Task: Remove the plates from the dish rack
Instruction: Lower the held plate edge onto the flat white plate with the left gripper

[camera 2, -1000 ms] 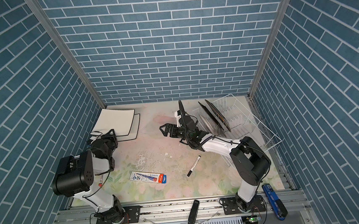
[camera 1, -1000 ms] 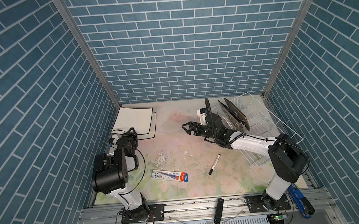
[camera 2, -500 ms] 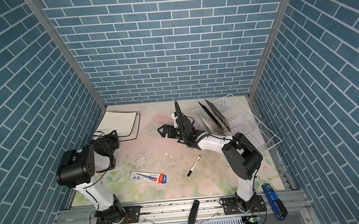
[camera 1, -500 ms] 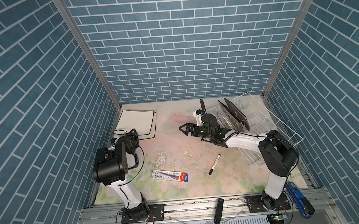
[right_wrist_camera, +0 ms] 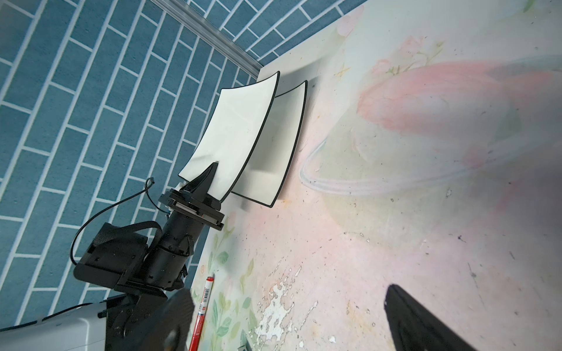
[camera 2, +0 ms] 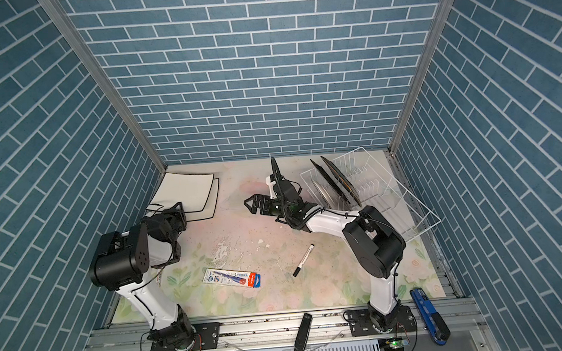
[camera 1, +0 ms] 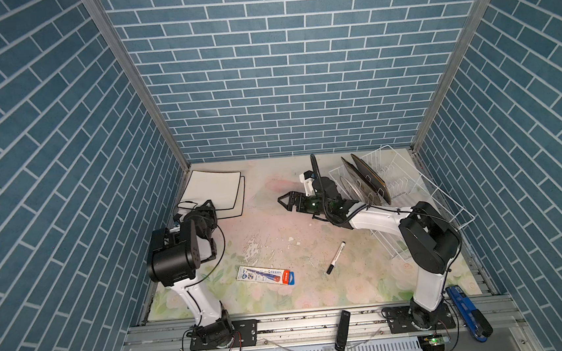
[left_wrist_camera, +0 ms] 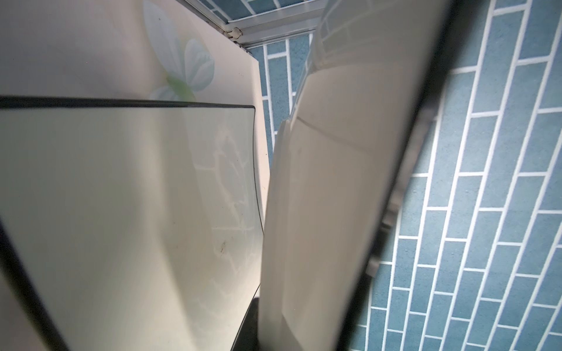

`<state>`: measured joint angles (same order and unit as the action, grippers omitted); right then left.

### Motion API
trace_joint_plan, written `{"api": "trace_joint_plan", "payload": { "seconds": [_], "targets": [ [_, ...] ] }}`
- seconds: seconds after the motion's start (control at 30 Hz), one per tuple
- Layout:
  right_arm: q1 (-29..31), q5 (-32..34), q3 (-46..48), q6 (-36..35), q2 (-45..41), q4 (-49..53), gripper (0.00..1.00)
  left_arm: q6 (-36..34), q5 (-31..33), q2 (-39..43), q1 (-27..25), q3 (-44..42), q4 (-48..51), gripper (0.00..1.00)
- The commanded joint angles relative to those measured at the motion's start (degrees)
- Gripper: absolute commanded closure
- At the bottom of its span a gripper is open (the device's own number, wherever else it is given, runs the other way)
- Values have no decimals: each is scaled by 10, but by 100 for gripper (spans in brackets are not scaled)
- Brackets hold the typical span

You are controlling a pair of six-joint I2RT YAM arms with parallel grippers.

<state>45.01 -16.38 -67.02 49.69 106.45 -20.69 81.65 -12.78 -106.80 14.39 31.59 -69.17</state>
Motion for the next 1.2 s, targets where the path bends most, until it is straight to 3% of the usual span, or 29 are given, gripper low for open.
{"api": "trace_joint_plan", "payload": {
  "seconds": [0.0, 1.17],
  "targets": [
    [3, -10, -31, 15, 11, -14, 1, -2, -8, 8, 4, 26, -116, 100],
    [3, -25, -47, 24, 41, -20, 1, 14, -10, -46, 3, 44, -115, 100]
  ]
}}
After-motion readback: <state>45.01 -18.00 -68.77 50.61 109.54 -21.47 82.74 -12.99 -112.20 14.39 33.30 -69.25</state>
